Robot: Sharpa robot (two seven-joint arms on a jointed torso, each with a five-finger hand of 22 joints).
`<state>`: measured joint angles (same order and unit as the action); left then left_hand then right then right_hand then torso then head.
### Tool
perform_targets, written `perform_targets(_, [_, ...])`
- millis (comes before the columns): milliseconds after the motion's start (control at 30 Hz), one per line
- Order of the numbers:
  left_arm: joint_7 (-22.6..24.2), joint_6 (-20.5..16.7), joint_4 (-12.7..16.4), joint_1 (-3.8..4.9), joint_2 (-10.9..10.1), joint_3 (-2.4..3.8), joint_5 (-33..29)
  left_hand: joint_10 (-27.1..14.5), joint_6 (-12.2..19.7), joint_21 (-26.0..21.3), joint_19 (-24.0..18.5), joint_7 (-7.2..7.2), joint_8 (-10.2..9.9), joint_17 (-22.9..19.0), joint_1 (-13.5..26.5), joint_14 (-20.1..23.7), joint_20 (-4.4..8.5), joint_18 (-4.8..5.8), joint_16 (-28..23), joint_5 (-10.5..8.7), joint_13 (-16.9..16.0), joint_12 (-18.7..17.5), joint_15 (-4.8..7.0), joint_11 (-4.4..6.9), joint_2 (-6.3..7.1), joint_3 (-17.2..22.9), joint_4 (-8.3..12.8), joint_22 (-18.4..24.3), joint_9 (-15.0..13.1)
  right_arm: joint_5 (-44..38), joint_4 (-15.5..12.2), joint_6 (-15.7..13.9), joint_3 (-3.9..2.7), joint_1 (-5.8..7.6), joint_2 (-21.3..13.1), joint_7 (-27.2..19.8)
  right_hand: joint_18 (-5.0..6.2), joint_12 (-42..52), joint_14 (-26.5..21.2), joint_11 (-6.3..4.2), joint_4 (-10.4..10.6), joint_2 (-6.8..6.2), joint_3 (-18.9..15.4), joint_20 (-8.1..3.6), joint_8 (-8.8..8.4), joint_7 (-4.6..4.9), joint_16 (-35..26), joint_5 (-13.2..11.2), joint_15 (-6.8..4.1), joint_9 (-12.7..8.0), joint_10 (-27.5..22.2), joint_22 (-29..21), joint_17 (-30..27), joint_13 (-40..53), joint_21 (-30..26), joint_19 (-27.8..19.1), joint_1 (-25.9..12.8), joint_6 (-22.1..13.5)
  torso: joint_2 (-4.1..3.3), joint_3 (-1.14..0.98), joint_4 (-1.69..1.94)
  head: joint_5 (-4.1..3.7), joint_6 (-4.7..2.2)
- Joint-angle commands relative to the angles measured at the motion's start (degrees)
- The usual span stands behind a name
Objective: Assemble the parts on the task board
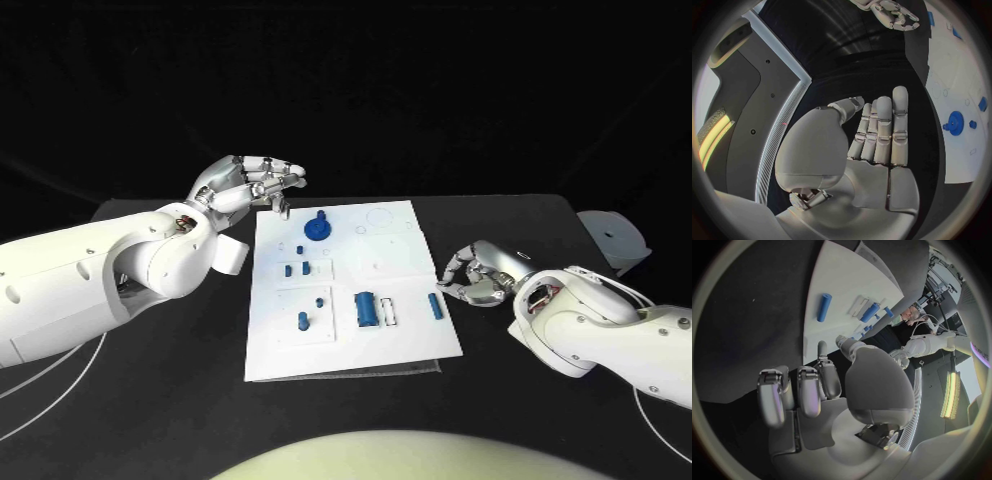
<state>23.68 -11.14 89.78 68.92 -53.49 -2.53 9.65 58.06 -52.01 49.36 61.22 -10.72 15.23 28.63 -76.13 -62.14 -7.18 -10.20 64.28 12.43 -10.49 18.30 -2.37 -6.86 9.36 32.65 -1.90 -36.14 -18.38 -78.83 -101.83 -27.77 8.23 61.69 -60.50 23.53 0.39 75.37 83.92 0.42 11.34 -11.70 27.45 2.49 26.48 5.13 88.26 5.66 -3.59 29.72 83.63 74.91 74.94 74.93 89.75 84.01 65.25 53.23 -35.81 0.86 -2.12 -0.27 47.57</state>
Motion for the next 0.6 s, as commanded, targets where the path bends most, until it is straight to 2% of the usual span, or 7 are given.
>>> perform_targets(33, [0.55,0.97,0.16,0.01,0.01,0.02,-0.28,-0.48,0.34,-0.38,0.12,-0.14,0.16,-0.09,0.26,0.37,-0.27,-0.41,0.28,0.21,0.06,0.28,-0.09,-0.12,-0.02,0.03,-0.14,0.05,0.07,-3.02,0.29,3.19,0.05,-0.5,0.18,2.73,-0.39,-0.28,5.23,0.25,0.14,-0.23,-0.38,0.27,-0.4,0.03,-0.04,-0.23,0.39,-0.11,-0.05,15.09,11.17,7.48,0.25,5.99,0.09,0.38,-0.01,0.0,0.0,0.1,0.12])
perform_targets(333, [0.6,1.01,0.21,0.0,-0.08,0.0,-0.28,-0.48,0.34,-0.38,0.12,-0.14,0.16,-0.09,0.26,0.37,-0.27,-0.41,0.28,0.21,0.06,0.28,-0.09,-0.12,-0.02,0.03,-0.14,0.05,0.07,-5.09,0.86,4.91,0.1,-1.52,1.37,5.08,-0.39,-2.02,5.11,0.46,1.27,-1.05,-2.28,0.42,-1.47,0.26,-0.29,-1.07,0.55,-0.51,-0.9,15.09,10.72,6.55,0.25,5.99,-0.58,0.18,-0.05,0.06,0.1,-0.15,0.22])
perform_targets(467, [0.6,1.02,0.26,0.0,-0.16,0.0,-0.28,-0.48,0.34,-0.38,0.12,-0.14,0.16,-0.09,0.26,0.37,-0.27,-0.41,0.28,0.21,0.06,0.28,-0.09,-0.12,-0.02,0.03,-0.14,0.05,0.07,-5.57,1.31,5.11,0.12,-1.91,2.14,5.68,-0.39,-2.8,5.09,0.56,1.63,-1.1,-2.88,0.49,-1.79,0.35,-0.32,-1.35,0.64,-0.6,-1.31,15.09,10.67,6.14,0.25,5.99,-0.58,0.03,-0.08,0.0,0.17,-0.22,0.29])
perform_targets(600, [0.59,0.97,0.27,0.0,-0.25,0.0,-0.28,-0.49,0.33,-0.46,0.17,-0.13,0.23,-0.13,0.3,0.39,-0.28,-0.4,0.32,0.15,0.07,0.37,-0.1,-0.12,0.01,-0.01,-0.21,0.11,0.08,-5.8,1.61,5.32,0.12,-2.44,3.12,5.91,-0.39,-3.25,5.06,0.65,2.17,-1.16,-3.83,0.58,-2.14,0.45,-0.37,-1.37,0.73,-0.68,-1.57,15.09,10.6,5.89,0.25,5.99,-0.52,-0.09,-0.08,-0.01,0.12,0.03,0.38])
